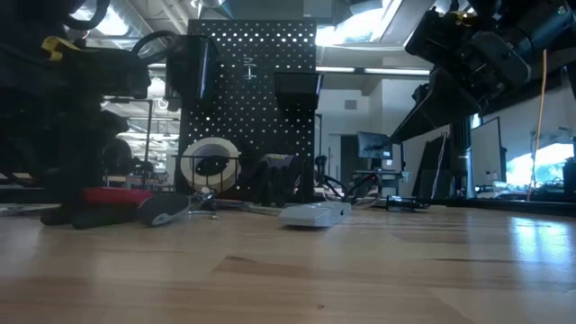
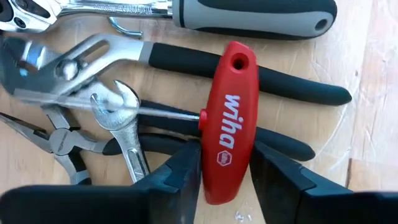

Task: Hang tools onto peg board
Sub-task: Put the Allen wrench on the left black bin on the pegboard

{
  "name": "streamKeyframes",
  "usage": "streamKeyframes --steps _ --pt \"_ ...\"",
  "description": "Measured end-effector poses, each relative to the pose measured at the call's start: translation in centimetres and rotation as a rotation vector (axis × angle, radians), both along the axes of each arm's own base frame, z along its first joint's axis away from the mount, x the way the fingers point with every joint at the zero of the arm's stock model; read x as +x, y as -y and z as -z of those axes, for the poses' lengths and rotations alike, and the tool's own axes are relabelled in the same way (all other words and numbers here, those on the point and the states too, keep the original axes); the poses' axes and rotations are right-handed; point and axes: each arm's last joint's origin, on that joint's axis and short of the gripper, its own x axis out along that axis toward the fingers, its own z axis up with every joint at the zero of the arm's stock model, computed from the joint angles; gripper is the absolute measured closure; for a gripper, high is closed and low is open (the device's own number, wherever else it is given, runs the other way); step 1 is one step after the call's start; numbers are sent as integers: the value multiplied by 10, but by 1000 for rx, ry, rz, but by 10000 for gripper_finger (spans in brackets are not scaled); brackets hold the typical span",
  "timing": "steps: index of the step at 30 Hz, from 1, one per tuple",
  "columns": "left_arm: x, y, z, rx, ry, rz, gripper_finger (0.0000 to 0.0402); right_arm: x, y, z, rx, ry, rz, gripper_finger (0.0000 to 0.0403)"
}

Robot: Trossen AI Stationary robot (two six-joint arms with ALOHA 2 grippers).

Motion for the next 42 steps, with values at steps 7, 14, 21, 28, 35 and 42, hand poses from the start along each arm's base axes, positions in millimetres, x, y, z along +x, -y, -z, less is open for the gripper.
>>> streamKeyframes --steps 7,14,21,28,35,42 --pt "0 0 -1 -5 3 -7 322 0 0 0 0 1 0 302" --pt "7 4 -20 -39 49 -12 311 0 0 0 0 4 -1 302" --pt "19 11 -54 -38 58 9 317 1 0 -1 -7 11 -9 302" --pt "27 15 -79 -35 83 43 316 5 -3 -3 -8 47 -82 302" --pt "35 19 -103 -58 127 43 315 26 -13 -8 -108 260 -351 278" --pt "52 10 -124 -73 223 44 314 56 -24 -17 -415 453 -570 220"
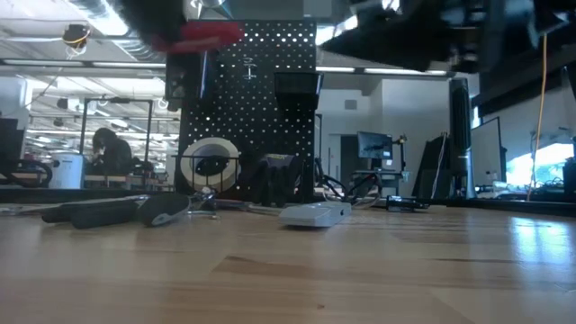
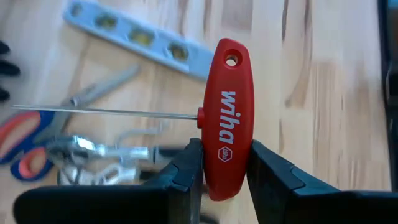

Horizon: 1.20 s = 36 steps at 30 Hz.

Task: Hang tools onto peg board
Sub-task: Put the Allen wrench on the left black bin on the pegboard

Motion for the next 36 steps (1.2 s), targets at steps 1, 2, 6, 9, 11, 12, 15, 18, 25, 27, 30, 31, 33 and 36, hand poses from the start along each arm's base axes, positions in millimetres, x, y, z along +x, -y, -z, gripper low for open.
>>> streamKeyframes --steps 1,2,6,9,11,12,15,18,25,27,30,31,33,36 --pt "4 -3 -1 -14 20 0 314 6 -2 -4 -55 26 -15 217" --pt "7 -6 -3 -44 33 5 314 11 -3 -6 -112 47 -29 214" --pt "17 -16 -6 -125 68 13 314 28 -8 -15 -283 110 -70 213" --pt "19 -22 -6 -142 61 10 314 36 -10 -19 -365 104 -92 220" --pt "20 -24 -6 -152 60 9 314 38 -10 -20 -396 74 -105 225" --pt "21 -25 -6 -154 60 6 314 38 -10 -21 -403 67 -108 228" --pt "22 -28 -6 -155 62 -3 314 40 -11 -26 -404 84 -106 235" --pt "24 -29 -8 -165 90 -4 314 41 -11 -28 -425 94 -110 241" --pt "28 -33 -11 -176 128 -6 314 46 -12 -20 -472 109 -114 255" --pt "29 -35 -10 -170 124 -9 314 49 -13 -18 -470 124 -104 259" --pt "29 -37 -11 -169 128 -12 314 53 -14 -15 -469 138 -96 266" --pt "29 -37 -10 -165 125 -11 314 54 -14 -14 -469 137 -97 268" --pt "29 -37 -10 -163 126 -9 314 58 -15 -14 -469 139 -98 271" --pt "30 -37 -11 -164 131 -9 314 65 -17 -15 -468 144 -92 276"
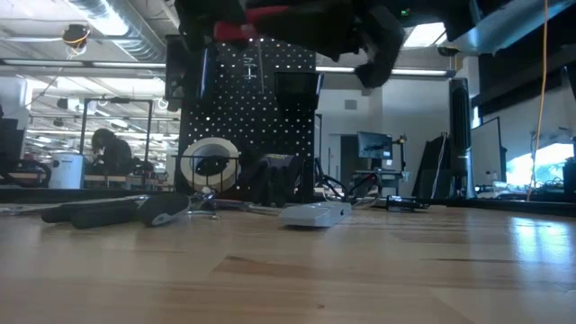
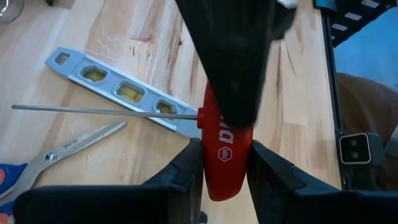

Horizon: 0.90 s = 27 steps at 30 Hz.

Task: Hang tools onto peg board
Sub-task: Put the Allen wrench on the left black bin on the pegboard

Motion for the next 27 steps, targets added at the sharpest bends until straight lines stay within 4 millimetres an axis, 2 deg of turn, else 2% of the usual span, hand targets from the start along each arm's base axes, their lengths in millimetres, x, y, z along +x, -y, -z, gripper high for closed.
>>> streamKeyframes --steps 5,11,18,22,27 --pt "0 0 0 3 -1 -1 314 7 -1 0 -9 -14 30 292" --pt "0 -1 0 -3 -4 2 314 7 -1 0 -14 -13 30 339" --pt "1 -4 0 1 -7 -6 312 7 0 0 -18 -17 59 339" --pt "1 -5 1 -14 -8 -37 293 7 1 1 -20 -20 89 339" --pt "3 -13 0 -9 -2 -60 244 5 2 0 -9 -38 129 339"
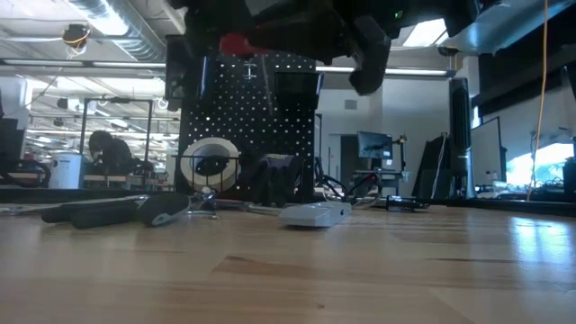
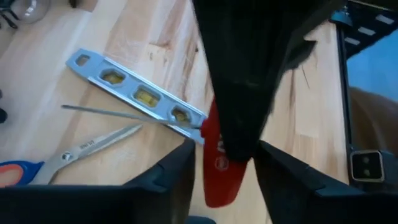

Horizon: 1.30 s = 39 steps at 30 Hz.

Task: Hang tools onto peg board
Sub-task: Put the Allen wrench on the left black bin on the pegboard

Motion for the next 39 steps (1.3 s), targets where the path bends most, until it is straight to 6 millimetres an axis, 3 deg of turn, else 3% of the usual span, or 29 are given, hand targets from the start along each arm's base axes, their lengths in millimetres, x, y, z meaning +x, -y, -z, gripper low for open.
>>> streamKeyframes --steps 5,8,12,16,21,25,39 --pt "-7 -7 -3 -28 -58 41 208 -12 4 -24 142 2 57 339" --pt "-19 -7 -17 1 -26 34 201 -23 9 -44 195 18 115 340" --pt "-38 3 -37 203 94 -42 204 -39 14 -70 309 66 147 340" --pt "-46 20 -37 394 234 -89 210 -49 17 -91 460 128 121 340" --pt "-41 31 -23 486 386 -98 211 -47 30 -97 695 111 26 340" --pt "-38 33 -24 518 500 -97 211 -40 43 -89 812 54 28 340" --pt "-30 22 -33 488 582 -128 220 -40 46 -91 891 58 1 340"
